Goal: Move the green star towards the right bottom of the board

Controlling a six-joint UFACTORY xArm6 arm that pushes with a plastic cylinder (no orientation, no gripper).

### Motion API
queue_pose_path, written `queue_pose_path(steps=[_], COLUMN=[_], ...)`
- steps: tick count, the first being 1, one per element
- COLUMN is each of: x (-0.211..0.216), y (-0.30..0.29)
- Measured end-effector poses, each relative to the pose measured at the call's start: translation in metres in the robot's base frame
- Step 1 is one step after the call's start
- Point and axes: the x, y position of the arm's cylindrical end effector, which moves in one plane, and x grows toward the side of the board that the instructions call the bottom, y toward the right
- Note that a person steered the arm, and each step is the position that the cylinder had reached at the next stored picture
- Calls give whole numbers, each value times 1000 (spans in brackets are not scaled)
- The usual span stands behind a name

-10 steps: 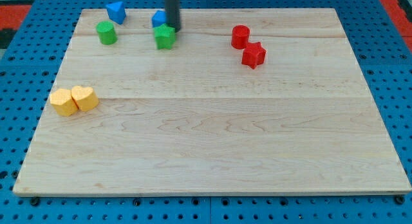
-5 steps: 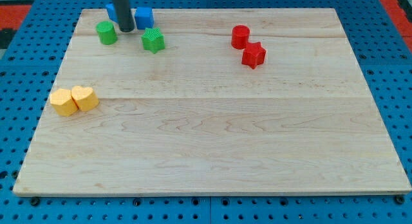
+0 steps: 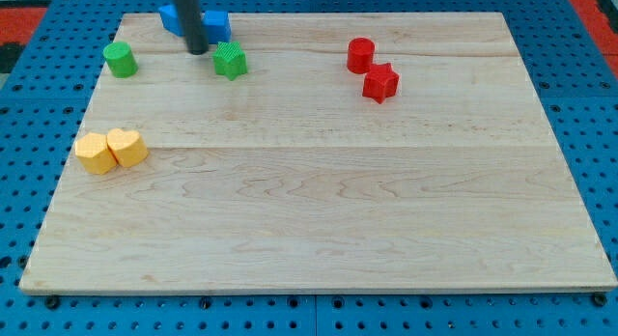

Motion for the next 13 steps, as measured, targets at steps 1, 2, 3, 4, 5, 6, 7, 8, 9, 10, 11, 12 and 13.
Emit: queue_pose_path(steps=[1, 2, 3, 4, 5, 6, 7, 8, 9, 10, 11, 12, 13], x=[35, 67, 80, 128, 181, 228, 288, 224, 165, 205, 292, 344, 317], y=[40, 82, 130, 188, 260, 321, 356, 294, 275, 362, 423, 354, 278])
